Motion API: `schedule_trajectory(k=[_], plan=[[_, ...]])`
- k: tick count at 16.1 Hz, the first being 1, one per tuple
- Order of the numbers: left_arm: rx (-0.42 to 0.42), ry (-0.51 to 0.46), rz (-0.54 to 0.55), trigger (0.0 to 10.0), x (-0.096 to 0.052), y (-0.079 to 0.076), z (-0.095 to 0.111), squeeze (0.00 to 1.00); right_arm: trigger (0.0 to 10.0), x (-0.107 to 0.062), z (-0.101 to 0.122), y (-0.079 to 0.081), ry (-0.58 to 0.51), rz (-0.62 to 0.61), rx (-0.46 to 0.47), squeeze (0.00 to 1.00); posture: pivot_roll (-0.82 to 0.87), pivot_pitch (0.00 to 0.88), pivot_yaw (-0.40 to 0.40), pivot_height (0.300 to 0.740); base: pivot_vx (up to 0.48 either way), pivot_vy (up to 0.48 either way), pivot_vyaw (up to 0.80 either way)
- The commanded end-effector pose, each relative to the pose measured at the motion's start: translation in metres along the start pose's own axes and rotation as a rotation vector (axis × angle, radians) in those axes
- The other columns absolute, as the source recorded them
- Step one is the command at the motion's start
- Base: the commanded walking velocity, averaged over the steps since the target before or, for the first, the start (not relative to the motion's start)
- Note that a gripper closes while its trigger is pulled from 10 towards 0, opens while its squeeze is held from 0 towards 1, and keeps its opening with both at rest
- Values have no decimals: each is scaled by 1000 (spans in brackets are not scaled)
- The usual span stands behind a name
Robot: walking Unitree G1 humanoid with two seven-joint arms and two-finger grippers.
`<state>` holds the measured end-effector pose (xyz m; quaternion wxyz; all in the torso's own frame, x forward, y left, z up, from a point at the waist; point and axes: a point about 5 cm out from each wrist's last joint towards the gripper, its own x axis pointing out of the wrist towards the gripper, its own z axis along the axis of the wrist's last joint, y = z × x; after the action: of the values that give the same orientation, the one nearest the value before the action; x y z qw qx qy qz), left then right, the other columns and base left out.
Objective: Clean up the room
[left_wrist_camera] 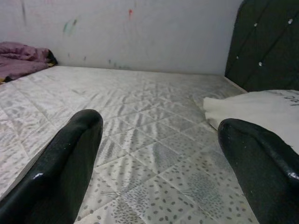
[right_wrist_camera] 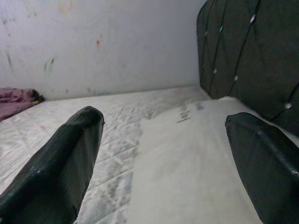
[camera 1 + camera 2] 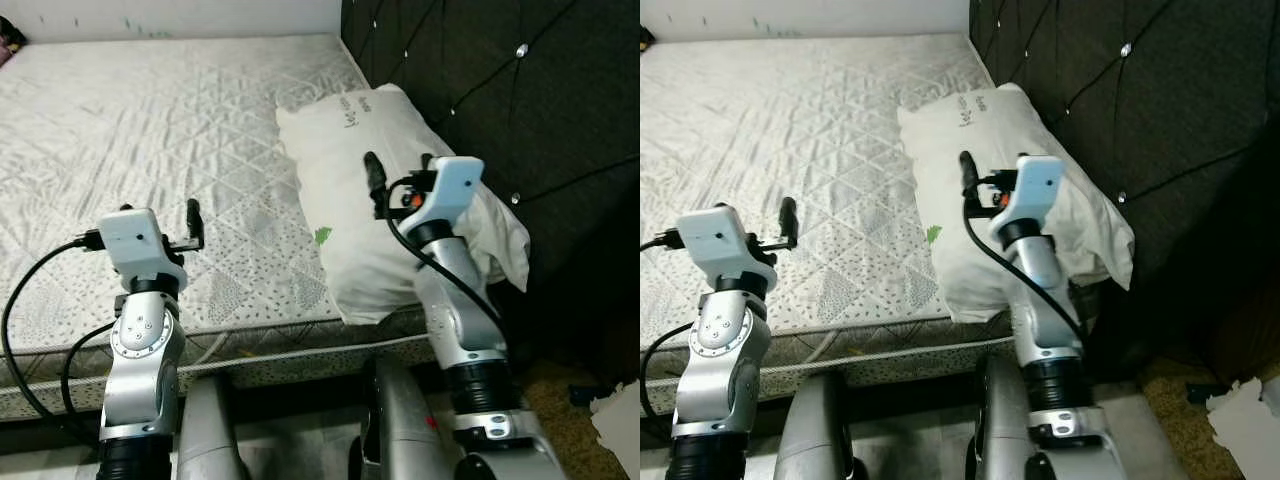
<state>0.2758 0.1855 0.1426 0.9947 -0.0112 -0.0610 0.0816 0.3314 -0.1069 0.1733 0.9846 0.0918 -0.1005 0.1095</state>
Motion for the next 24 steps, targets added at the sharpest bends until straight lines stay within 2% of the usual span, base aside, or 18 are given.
schedule_trajectory(k=[1,3,8,11,14,19,24], plan=[[0,11,-5,10000,-1,0,0,0,10000,-1,2,-1,3,-4,17,0,-88,0,11,597,0,0,0],[-6,18,7,10000,-3,2,-2,0,10000,-5,-5,2,31,12,9,0,-81,0,5,621,0,0,0],[-17,11,0,10000,-3,1,2,0,10000,-5,-4,-1,46,-2,11,0,-82,0,3,668,0,0,0],[23,-18,-67,10000,4,-3,10,0,10000,-8,-6,-6,56,-43,23,0,-77,0,4,710,0,0,0],[30,-3,-53,10000,5,2,8,0,10000,-9,-9,-8,69,-52,15,0,-74,0,6,740,0,0,0],[12,31,-25,10000,-3,-1,2,0,10000,-13,-12,-14,84,-97,3,0,-72,0,5,740,0,0,0],[20,58,-29,10000,-2,1,0,0,10000,-15,-13,-20,91,-132,16,0,-73,0,7,740,0,0,0]])
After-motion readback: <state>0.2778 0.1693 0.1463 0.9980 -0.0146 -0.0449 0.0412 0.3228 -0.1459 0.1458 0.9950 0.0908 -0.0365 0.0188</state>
